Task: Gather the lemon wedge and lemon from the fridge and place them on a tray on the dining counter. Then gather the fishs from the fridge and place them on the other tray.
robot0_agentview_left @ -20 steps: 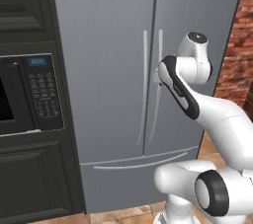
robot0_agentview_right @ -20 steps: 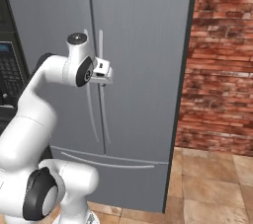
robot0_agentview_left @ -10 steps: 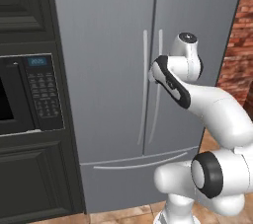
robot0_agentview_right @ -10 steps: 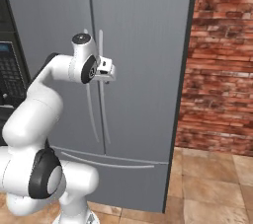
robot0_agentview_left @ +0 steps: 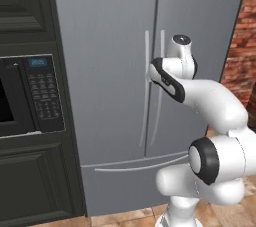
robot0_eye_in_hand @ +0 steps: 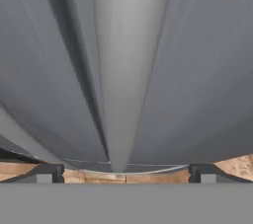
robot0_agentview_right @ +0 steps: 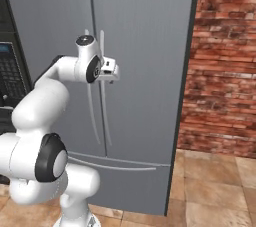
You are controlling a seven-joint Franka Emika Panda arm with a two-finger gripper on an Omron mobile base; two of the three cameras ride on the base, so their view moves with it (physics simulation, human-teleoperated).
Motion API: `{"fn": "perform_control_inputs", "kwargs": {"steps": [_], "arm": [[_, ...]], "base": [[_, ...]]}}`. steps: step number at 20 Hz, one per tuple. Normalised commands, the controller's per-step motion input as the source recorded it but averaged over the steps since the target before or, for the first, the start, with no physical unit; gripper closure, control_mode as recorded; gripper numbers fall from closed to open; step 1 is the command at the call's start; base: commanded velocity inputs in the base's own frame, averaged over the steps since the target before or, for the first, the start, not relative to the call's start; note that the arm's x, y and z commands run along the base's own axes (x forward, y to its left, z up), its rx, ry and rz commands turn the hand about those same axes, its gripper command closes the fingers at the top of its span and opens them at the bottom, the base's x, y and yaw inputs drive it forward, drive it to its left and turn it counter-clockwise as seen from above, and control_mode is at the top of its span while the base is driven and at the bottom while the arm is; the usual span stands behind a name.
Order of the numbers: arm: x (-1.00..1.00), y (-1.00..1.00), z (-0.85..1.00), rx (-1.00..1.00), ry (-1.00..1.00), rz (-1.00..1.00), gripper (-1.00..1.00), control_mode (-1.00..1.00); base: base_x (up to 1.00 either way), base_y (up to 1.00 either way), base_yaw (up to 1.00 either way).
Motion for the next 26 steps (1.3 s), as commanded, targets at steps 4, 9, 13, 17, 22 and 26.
{"fn": "perform_control_inputs", "kwargs": {"steps": [4, 9, 13, 17, 22, 26], "arm": [[0.35, 0.00, -0.23, -0.02, -0.01, 0.00, -1.00, -1.00], [0.38, 0.00, -0.26, -0.01, -0.05, 0.00, -1.00, -1.00], [0.35, 0.00, -0.27, 0.00, -0.10, 0.00, -1.00, -1.00], [0.33, 0.00, -0.36, 0.00, -0.15, 0.00, -1.00, -1.00], [0.49, 0.00, -0.28, 0.00, -0.10, 0.01, -1.00, -1.00], [0.63, 0.00, -0.20, 0.00, -0.05, 0.04, 1.00, -1.00]], "base": [[0.00, 0.00, 0.00], [0.00, 0.00, 0.00], [0.00, 0.00, 0.00], [0.00, 0.00, 0.00], [0.00, 0.00, 0.00], [0.00, 0.00, 0.00]]}}
